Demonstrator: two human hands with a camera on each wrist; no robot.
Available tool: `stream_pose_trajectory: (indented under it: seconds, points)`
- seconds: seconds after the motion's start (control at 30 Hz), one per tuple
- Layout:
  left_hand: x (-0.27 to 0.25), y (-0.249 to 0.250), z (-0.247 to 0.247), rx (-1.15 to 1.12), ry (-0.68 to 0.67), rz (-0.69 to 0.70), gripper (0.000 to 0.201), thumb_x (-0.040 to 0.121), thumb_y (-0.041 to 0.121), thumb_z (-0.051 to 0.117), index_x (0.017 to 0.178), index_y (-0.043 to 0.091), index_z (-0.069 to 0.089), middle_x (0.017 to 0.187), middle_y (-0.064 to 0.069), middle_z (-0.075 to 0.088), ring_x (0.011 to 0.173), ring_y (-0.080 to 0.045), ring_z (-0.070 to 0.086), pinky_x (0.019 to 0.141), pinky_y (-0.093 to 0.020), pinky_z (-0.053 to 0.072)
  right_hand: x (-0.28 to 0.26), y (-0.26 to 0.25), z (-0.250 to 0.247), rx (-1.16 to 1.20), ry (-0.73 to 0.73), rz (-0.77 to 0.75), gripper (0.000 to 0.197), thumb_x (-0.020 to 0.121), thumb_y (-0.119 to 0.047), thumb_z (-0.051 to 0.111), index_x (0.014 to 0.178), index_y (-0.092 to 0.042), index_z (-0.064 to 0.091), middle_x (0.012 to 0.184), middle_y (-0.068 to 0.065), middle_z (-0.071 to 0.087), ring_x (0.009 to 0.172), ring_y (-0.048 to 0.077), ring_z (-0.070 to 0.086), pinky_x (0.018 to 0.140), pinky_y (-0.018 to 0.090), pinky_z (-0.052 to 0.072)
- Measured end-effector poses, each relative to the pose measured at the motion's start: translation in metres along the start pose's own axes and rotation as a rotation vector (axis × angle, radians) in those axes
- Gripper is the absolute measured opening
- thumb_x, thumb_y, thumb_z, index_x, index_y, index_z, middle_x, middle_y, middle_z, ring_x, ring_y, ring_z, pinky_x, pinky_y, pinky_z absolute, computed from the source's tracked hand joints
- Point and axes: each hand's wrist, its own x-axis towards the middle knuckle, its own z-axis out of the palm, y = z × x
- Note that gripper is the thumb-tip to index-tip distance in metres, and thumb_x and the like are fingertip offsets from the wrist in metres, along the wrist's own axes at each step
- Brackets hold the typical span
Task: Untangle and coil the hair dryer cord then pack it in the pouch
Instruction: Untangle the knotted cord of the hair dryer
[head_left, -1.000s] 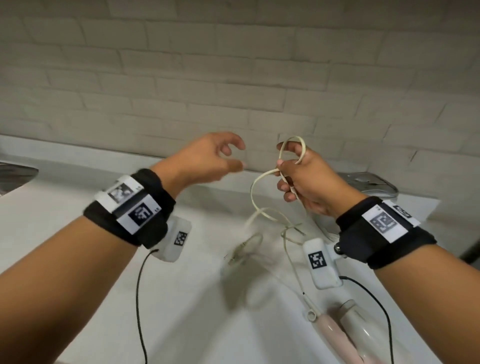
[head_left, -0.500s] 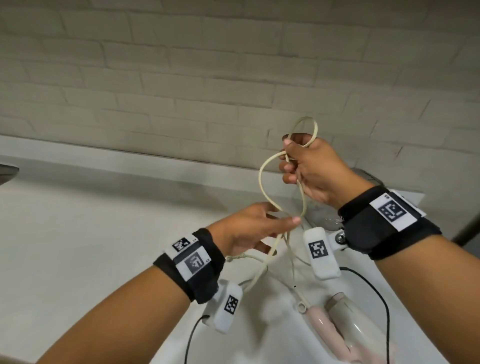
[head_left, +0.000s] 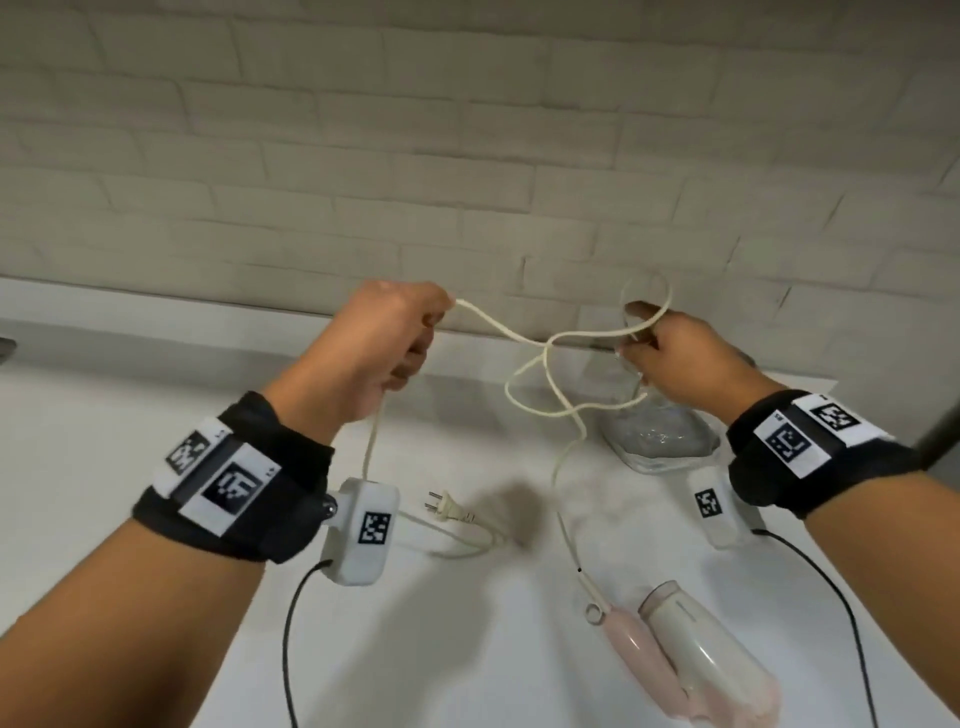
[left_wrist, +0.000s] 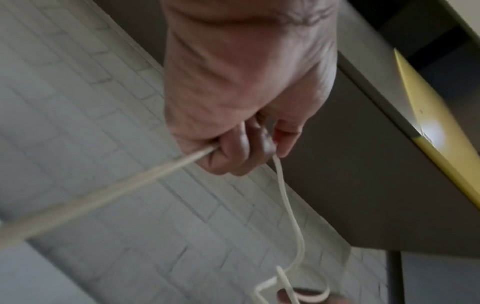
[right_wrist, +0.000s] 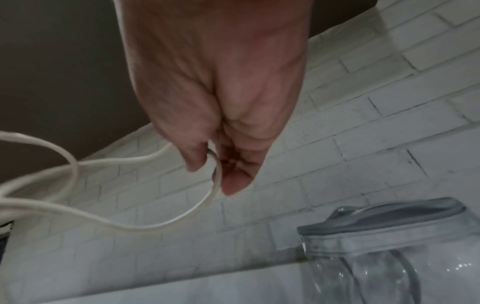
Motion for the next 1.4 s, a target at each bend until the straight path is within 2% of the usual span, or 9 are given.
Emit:
stream_pose_trajectory:
  seconds: [0.2, 0.37, 0.47, 0.57, 0.7, 0.87, 0.97, 1.13, 1.4]
  points:
    - [0.002, 0.026, 0.002, -0.207, -0.117, 0.164, 0.040, 0.098, 0.023, 0.045, 0.060, 0.023, 0.032, 0.051, 0.004, 0.022, 0.042, -0.013, 0.013, 0.045, -0.027, 0.007, -0.015, -0.007, 0.033, 0.796, -0.685, 0.066, 0.082, 0.067, -0.081, 0.066, 0.141, -0.053, 0.046, 0.145, -0.009, 0.057, 0.134, 0.020, 0.051, 0.113, 0.047, 0.030]
    - [0.008, 0.029, 0.003, -0.355, -0.195, 0.144, 0.038, 0.098, 0.025, 0.040, 0.062, 0.022, 0.033, 0.055, 0.001, 0.038, 0.040, -0.011, 0.016, 0.044, -0.024, 0.009, -0.046, -0.031, 0.083, 0.763, -1.005, -0.162, 0.114, 0.061, -0.045, 0.091, 0.152, -0.051, 0.023, 0.157, -0.018, 0.040, 0.148, -0.001, 0.025, 0.122, 0.036, 0.019]
    - [0.008, 0.028, 0.001, -0.374, -0.180, 0.122, 0.037, 0.099, 0.024, 0.038, 0.062, 0.022, 0.032, 0.057, 0.000, 0.041, 0.038, -0.011, 0.016, 0.044, -0.022, 0.009, -0.055, -0.045, 0.100, 0.688, -1.029, -0.255, 0.082, 0.072, -0.016, 0.085, 0.143, -0.029, 0.048, 0.130, -0.007, 0.064, 0.127, 0.005, 0.054, 0.110, 0.027, 0.037]
    - [0.007, 0.027, -0.012, -0.377, -0.108, 0.100, 0.036, 0.097, 0.024, 0.040, 0.063, 0.023, 0.032, 0.058, 0.001, 0.037, 0.036, -0.009, 0.015, 0.045, -0.023, 0.007, -0.051, -0.046, 0.096, 0.562, -0.765, -0.324, 0.017, 0.086, -0.026, 0.078, 0.095, -0.014, 0.070, 0.080, -0.008, 0.065, 0.079, 0.005, 0.060, 0.081, 0.025, 0.049]
    - [0.004, 0.024, -0.031, -0.362, -0.027, 0.077, 0.037, 0.098, 0.024, 0.040, 0.062, 0.024, 0.031, 0.056, 0.004, 0.030, 0.035, -0.008, 0.014, 0.047, -0.025, 0.005, -0.037, -0.025, 0.099, 0.390, -0.337, -0.382, 0.046, 0.085, -0.064, 0.057, 0.090, -0.020, 0.071, 0.091, 0.002, 0.063, 0.086, 0.020, 0.065, 0.086, 0.047, 0.054]
    - [0.004, 0.028, -0.057, -0.295, 0.048, 0.080, 0.039, 0.097, 0.025, 0.043, 0.060, 0.025, 0.031, 0.054, 0.006, 0.025, 0.033, -0.007, 0.013, 0.042, -0.019, 0.005, -0.033, 0.014, 0.099, 0.279, -0.167, -0.412, 0.053, 0.097, -0.058, 0.047, 0.102, -0.014, 0.075, 0.086, 0.003, 0.063, 0.078, 0.015, 0.061, 0.073, 0.032, 0.050]
    - [0.003, 0.036, -0.078, -0.288, 0.080, 0.110, 0.039, 0.096, 0.026, 0.042, 0.059, 0.026, 0.029, 0.049, 0.009, 0.025, 0.030, -0.005, 0.014, 0.037, -0.016, 0.007, -0.030, 0.050, 0.100, 0.176, -0.139, -0.178, 0.049, 0.101, -0.048, 0.048, 0.070, -0.011, 0.057, 0.061, -0.001, 0.046, 0.055, 0.015, 0.043, 0.059, 0.032, 0.036]
    - [-0.004, 0.052, -0.108, -0.310, 0.118, 0.202, 0.033, 0.066, 0.037, 0.056, 0.056, 0.024, 0.027, 0.047, 0.007, 0.024, 0.031, -0.007, 0.013, 0.035, -0.020, 0.008, -0.013, 0.115, 0.114, -0.042, -0.222, 0.222, 0.045, 0.104, -0.049, 0.039, 0.088, -0.020, 0.070, 0.081, 0.002, 0.065, 0.090, 0.029, 0.065, 0.086, 0.038, 0.051]
    - [-0.004, 0.069, -0.131, -0.454, 0.190, 0.347, 0.037, 0.075, 0.042, 0.056, 0.060, 0.025, 0.026, 0.051, 0.006, 0.023, 0.039, -0.010, 0.013, 0.036, -0.024, 0.015, -0.017, 0.128, 0.123, -0.485, -0.350, 0.219, 0.050, 0.103, -0.049, 0.039, 0.136, -0.018, 0.058, 0.141, 0.005, 0.059, 0.131, 0.026, 0.052, 0.111, 0.041, 0.037]
